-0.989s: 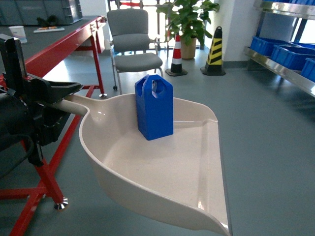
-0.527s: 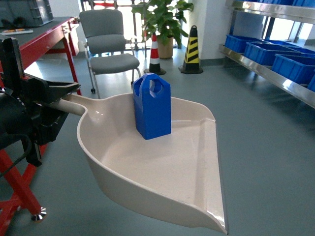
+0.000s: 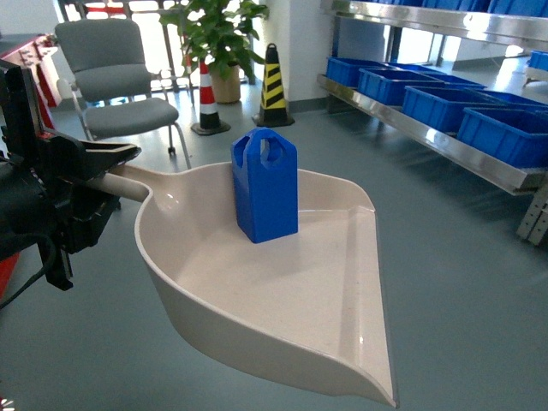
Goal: Place part in tray to right shelf
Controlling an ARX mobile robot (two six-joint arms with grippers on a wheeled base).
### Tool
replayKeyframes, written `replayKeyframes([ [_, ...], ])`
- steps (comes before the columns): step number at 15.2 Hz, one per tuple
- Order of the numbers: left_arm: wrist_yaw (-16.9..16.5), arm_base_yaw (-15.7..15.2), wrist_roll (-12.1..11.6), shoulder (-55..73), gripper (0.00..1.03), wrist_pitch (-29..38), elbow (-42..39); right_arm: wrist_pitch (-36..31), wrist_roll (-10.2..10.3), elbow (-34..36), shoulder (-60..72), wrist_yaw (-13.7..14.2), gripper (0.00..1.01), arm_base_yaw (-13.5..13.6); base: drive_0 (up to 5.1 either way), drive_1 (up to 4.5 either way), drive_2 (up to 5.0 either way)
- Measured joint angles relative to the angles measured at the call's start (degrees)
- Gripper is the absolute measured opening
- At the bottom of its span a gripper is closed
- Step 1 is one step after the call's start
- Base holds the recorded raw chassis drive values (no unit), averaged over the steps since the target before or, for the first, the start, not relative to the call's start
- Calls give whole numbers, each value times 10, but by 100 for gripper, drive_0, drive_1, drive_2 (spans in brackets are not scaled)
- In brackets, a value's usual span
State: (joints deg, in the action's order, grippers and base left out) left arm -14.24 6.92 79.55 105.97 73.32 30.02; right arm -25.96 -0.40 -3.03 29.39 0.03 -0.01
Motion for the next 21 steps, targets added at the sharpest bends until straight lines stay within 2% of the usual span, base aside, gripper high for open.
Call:
replayKeyframes([
  [21, -1, 1, 0, 0, 15, 0, 0, 0, 0, 0, 0, 0, 98, 0, -160, -160, -160],
])
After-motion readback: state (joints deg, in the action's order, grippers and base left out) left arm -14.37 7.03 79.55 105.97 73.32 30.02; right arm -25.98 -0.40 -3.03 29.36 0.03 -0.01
